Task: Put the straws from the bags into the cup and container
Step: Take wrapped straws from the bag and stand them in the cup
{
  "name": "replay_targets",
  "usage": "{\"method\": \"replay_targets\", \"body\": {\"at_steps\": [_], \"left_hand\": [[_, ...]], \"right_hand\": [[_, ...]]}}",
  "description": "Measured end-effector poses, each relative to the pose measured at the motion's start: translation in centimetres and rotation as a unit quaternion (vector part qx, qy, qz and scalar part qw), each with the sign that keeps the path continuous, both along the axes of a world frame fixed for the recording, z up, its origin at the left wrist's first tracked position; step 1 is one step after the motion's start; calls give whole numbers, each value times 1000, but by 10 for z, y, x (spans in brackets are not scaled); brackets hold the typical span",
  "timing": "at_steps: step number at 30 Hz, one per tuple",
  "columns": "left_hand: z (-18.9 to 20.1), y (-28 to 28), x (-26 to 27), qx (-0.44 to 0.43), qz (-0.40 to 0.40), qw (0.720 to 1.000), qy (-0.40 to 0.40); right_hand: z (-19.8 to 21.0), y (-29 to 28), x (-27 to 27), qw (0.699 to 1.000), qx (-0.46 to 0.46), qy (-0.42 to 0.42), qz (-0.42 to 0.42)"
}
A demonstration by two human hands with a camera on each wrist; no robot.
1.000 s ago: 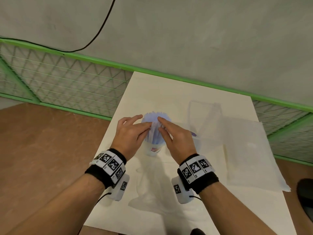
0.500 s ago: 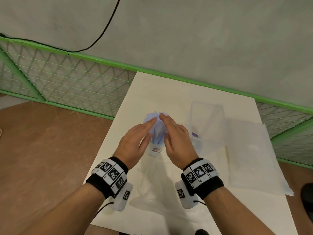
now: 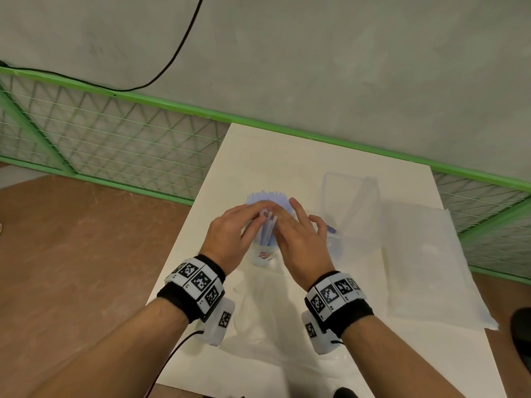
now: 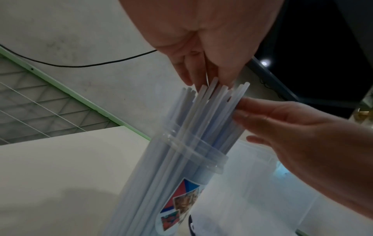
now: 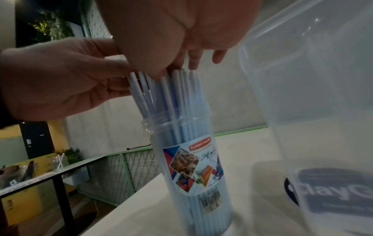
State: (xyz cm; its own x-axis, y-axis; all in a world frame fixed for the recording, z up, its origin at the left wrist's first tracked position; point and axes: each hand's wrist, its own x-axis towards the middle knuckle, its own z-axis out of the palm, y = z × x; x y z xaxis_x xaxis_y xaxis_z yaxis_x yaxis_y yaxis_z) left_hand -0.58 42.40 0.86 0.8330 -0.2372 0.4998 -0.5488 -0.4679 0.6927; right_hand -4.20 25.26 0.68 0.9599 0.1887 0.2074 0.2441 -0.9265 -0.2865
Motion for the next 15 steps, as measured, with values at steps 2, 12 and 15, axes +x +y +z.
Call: {"method": "replay_targets", "body": {"at_steps": [2, 12, 15], "left_hand": [[-2, 0, 0, 6, 9, 1000, -28], [-23, 14, 1, 150, -8, 987, -55], [-17, 21, -6, 177, -18, 983, -42]], "right_hand": [[0, 0, -6, 1000, 2, 17, 2], [-7, 8, -31, 1000, -9, -1, 4], [1, 6, -29, 999, 33, -28, -4]]}}
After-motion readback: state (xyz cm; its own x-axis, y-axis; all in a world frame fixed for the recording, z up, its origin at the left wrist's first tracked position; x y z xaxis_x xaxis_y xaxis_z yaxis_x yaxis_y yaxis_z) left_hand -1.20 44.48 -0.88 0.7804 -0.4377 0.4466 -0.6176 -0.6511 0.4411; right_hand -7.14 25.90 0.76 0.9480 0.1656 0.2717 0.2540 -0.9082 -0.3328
